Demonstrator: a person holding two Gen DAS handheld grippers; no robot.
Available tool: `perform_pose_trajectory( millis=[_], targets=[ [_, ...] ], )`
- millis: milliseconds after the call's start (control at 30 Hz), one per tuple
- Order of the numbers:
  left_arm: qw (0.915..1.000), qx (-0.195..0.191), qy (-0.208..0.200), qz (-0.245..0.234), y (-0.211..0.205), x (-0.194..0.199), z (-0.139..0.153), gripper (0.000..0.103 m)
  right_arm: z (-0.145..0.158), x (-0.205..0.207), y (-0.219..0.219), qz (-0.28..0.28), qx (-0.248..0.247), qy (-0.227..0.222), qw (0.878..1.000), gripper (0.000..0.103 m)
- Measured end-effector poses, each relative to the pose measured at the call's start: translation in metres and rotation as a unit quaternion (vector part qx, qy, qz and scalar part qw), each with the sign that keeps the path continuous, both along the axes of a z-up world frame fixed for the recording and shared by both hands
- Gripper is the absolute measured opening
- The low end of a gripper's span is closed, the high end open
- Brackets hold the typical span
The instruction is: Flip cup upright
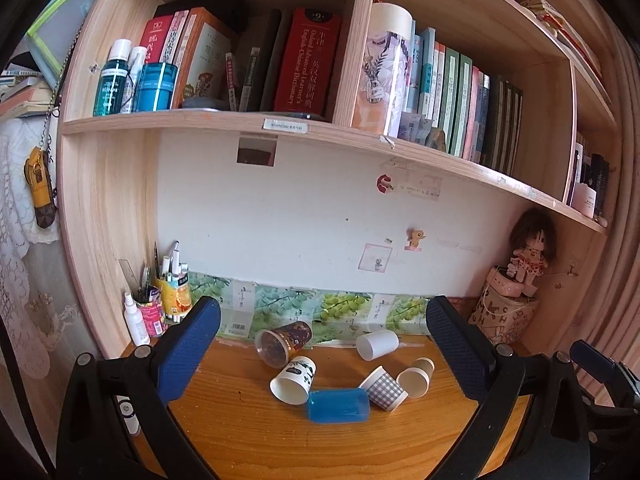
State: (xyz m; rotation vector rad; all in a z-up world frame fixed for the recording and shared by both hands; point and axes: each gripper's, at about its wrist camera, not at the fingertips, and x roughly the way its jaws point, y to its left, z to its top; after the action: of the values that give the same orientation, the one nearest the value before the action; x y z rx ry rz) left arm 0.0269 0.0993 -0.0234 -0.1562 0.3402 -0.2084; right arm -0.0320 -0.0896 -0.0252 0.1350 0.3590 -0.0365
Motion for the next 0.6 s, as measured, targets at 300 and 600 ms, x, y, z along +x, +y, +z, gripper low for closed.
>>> perform_pose_trajectory(
  millis=[300, 600],
  targets=[
    [0.997, -0.01, 0.075, -0.013, 0.0, 0.019, -0.024, 0.103, -0.017, 0.01, 0.003, -0.02, -0.017, 0.067, 0.997, 0.103],
    [0.9879, -0.008, 0.155, 0.007, -0.011, 0.039, -0.049, 0.103, -0.039, 0.033, -0.007, -0.012, -0.024, 0.14, 0.99, 0.103]
  ],
)
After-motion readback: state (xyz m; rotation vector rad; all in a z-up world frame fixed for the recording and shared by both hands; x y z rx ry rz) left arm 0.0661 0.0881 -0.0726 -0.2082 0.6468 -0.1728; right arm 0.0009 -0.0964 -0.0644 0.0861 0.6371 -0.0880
